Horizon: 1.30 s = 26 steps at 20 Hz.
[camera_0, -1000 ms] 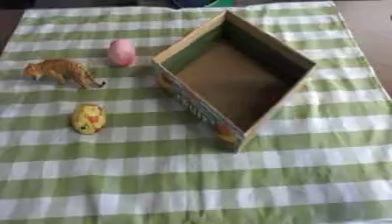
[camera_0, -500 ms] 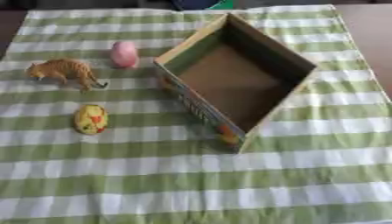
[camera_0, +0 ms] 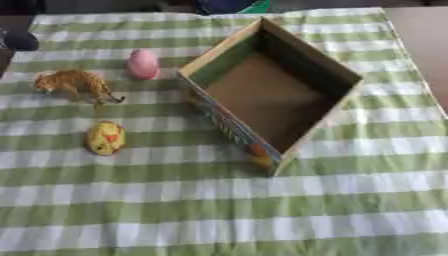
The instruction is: Pick up objects on the table and place them in the box.
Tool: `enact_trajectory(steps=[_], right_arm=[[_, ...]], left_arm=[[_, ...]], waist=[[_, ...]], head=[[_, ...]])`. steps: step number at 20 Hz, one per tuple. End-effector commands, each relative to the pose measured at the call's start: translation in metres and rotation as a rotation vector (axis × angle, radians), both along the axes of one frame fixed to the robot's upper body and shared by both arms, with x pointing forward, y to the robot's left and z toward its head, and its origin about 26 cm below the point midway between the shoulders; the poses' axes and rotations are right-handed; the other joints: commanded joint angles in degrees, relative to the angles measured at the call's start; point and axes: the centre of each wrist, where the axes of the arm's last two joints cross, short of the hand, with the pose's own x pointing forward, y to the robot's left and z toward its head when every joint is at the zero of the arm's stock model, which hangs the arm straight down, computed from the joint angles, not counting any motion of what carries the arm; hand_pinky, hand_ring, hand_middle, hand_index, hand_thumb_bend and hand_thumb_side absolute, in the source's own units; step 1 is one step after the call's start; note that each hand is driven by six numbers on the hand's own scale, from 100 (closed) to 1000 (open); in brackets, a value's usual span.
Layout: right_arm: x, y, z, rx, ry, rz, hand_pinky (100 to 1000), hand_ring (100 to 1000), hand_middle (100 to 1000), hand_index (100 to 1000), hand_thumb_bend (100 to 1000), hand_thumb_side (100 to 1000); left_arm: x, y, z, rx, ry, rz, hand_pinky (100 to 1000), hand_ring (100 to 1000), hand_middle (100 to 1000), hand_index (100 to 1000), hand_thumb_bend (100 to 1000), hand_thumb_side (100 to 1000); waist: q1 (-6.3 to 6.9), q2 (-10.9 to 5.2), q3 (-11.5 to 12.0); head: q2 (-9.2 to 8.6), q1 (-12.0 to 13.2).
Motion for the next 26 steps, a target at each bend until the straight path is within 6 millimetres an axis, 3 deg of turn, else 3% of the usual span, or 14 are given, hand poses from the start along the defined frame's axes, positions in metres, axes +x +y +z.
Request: enact_trajectory(steps=[1, 5, 13, 16, 21, 26], right_arm=[[-0.002, 0.0, 0.01, -0.019, -0.03, 0.014, 752, 704, 569, 803, 100, 1000], [-0.002, 0.001, 0.01, -0.02, -0.028, 0.017, 752, 704, 567, 803, 100, 1000], [-0.002, 0.001, 0.009, -0.02, -0.023, 0.022, 753, 705, 563, 800, 100, 1000], [-0.002, 0.002, 0.009, -0.02, -0.022, 0.024, 754, 705, 562, 799, 100, 1000], [-0.002, 0.002, 0.01, -0.02, -0.022, 0.026, 754, 705, 558, 796, 100, 1000], [-0.002, 0.002, 0.01, -0.023, -0.02, 0.029, 754, 704, 553, 792, 100, 1000]], left_arm=[[0.005, -0.001, 0.006, 0.071, 0.016, 0.009, 655, 861, 893, 1000, 871, 975], [0.015, -0.005, -0.002, 0.154, 0.074, 0.009, 670, 876, 899, 1000, 819, 900], [0.03, -0.009, -0.013, 0.316, 0.188, 0.058, 686, 887, 882, 1000, 809, 798], [0.034, -0.009, -0.015, 0.375, 0.225, 0.084, 686, 887, 893, 1000, 753, 746], [0.038, -0.011, -0.013, 0.452, 0.267, 0.132, 688, 901, 920, 1000, 636, 630], [0.037, -0.014, 0.0, 0.522, 0.279, 0.203, 703, 917, 935, 1000, 668, 632]], waist=[[0.1, -1.01, -0.1], [0.09, -0.86, -0.3], [0.36, -0.47, -0.8], [0.51, -0.24, -1.1], [0.72, 0.11, -1.4], [0.91, 0.52, -1.6]], head=[[-0.57, 0.3], [-0.67, 0.5], [-0.85, 0.6], [-1.08, 0.9], [-1.35, 1.1], [-1.63, 1.3]])
